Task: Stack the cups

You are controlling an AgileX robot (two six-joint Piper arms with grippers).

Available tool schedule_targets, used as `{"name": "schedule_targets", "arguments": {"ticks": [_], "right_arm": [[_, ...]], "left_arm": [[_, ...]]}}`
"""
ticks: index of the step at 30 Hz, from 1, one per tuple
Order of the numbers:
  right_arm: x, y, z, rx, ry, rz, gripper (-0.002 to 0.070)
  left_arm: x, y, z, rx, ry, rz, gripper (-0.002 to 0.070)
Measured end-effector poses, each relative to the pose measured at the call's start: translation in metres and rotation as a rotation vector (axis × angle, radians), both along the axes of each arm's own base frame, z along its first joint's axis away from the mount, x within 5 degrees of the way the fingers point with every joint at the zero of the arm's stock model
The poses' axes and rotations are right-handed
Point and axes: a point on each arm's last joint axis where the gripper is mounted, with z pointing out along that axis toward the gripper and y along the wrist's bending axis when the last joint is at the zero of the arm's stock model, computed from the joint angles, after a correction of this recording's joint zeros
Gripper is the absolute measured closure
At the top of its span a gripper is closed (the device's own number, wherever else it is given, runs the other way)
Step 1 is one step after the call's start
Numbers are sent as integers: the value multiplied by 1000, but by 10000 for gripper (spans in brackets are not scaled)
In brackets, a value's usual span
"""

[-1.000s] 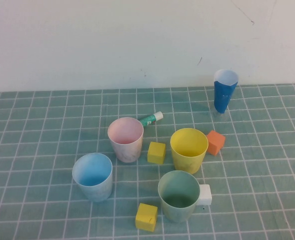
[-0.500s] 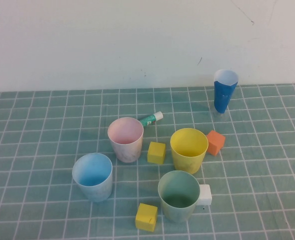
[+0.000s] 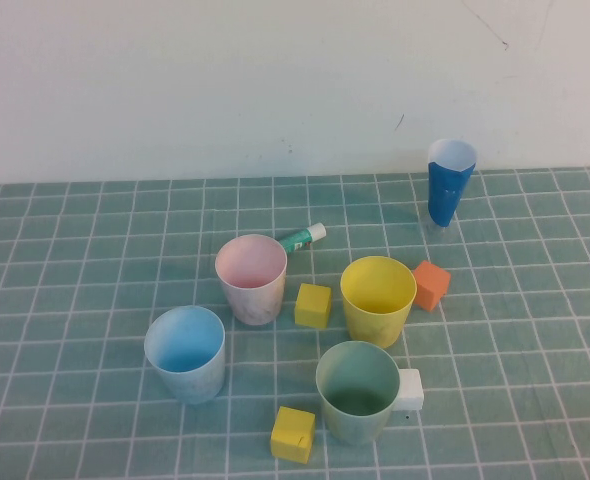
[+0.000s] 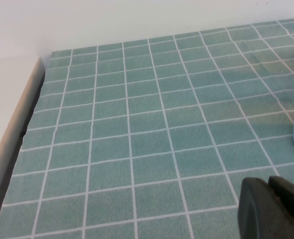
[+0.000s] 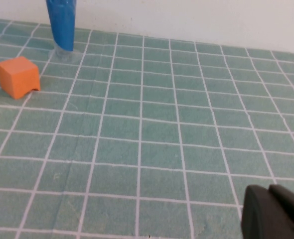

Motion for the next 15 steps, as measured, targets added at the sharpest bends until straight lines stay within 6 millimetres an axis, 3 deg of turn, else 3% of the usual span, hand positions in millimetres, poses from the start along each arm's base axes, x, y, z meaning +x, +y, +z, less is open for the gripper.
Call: {"name": "schedule_targets", "arguments": {"ticks": [12, 15], "right_arm": [[0, 0, 0, 0, 0, 0, 678], [0, 0, 0, 0, 0, 0, 678]], "left_arm": [[0, 0, 0, 0, 5, 0, 678], [0, 2, 0, 75, -3, 3, 678]]}}
